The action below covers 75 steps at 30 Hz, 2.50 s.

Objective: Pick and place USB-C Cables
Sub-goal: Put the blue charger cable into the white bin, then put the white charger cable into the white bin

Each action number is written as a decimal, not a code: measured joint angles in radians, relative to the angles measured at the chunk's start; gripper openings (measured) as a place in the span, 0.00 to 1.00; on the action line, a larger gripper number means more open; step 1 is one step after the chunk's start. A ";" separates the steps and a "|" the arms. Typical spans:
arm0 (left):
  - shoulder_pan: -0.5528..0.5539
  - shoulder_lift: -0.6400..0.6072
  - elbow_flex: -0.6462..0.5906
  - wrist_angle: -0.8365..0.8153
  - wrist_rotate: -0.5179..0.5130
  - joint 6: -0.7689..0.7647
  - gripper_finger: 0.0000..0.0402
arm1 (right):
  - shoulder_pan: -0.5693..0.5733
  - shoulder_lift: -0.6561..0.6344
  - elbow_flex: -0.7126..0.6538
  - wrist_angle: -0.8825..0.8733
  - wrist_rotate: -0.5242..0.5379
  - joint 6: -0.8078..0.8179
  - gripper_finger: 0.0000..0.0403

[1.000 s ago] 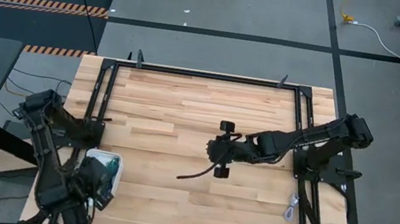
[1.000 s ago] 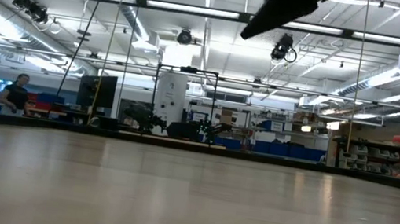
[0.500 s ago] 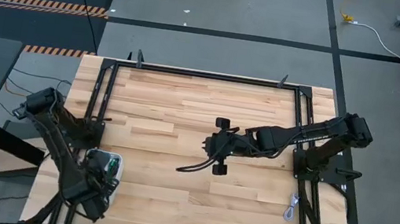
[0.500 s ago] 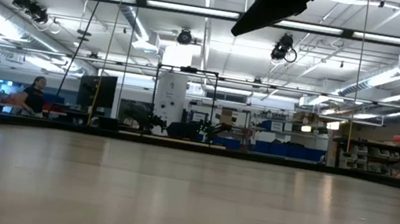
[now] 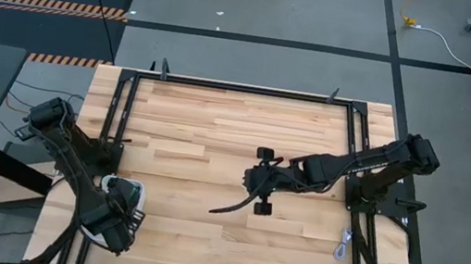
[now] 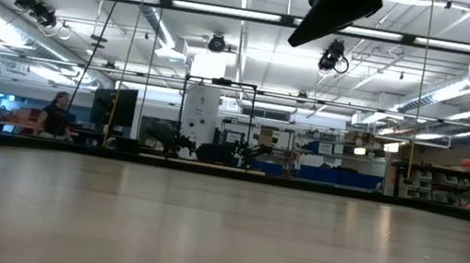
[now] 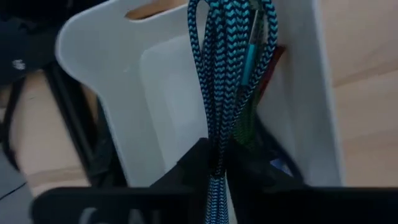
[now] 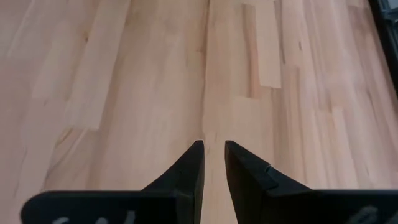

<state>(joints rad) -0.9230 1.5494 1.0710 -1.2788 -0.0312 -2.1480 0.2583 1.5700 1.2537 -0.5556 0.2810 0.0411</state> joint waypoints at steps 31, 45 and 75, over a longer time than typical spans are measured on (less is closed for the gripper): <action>0.201 0.002 0.037 -0.003 -0.437 0.790 0.43 | 0.085 0.000 0.000 -0.159 -0.051 0.340 0.18; 0.258 0.002 0.270 0.159 -0.637 1.503 0.43 | 0.252 0.000 0.000 -0.242 -0.074 0.792 0.18; 0.578 0.002 -0.234 1.524 -0.096 2.653 0.43 | 0.522 -0.001 -0.081 -0.550 -0.593 1.839 0.32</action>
<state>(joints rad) -0.3448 1.5513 0.8375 0.2456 -0.1275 0.5051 0.7800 1.5688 1.1724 -1.1054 -0.3118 1.8803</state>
